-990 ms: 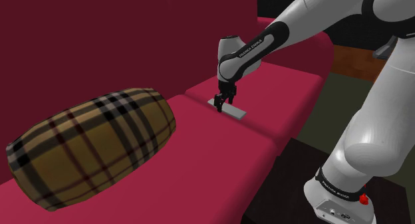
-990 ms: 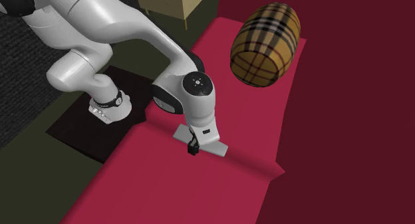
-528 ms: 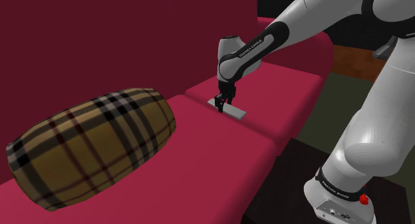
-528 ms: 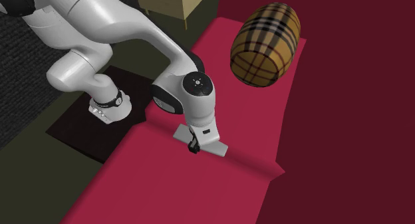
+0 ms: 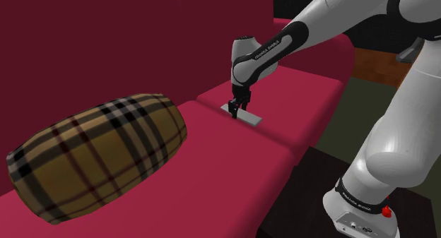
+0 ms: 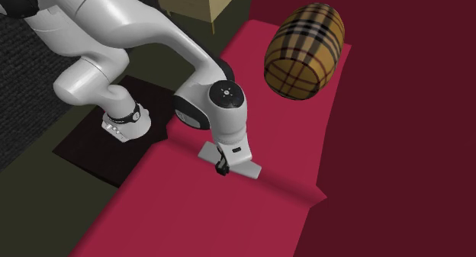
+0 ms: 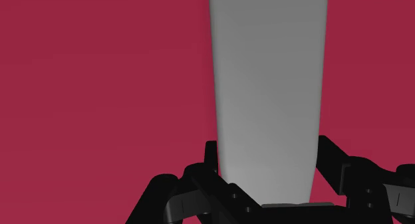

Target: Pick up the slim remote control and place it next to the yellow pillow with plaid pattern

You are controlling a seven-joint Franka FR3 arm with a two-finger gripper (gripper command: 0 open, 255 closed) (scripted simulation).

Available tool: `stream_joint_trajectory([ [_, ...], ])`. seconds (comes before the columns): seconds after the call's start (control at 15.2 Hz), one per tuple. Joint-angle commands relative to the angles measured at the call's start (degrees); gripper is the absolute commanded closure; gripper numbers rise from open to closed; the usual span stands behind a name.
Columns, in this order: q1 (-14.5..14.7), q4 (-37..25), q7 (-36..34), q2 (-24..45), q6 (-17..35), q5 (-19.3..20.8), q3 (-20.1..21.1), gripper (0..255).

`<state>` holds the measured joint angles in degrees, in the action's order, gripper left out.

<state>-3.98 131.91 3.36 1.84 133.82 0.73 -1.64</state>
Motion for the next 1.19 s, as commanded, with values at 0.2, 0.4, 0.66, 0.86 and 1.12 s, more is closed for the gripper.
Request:
stream_joint_trajectory([
  [0.2, -0.01, -1.51, 0.02, -2.27, -3.76, 0.05, -0.01, 255],
  [0.4, 0.0, -2.53, 0.02, -3.55, -6.07, 0.07, 0.0, 255],
  [0.66, 0.01, -4.07, 0.02, -5.09, -9.15, 0.09, 0.01, 255],
  [0.86, 0.01, -5.35, 0.03, -6.12, -11.45, 0.1, 0.02, 255],
  [1.12, 0.02, -7.22, 0.04, -7.32, -14.53, 0.11, 0.03, 255],
])
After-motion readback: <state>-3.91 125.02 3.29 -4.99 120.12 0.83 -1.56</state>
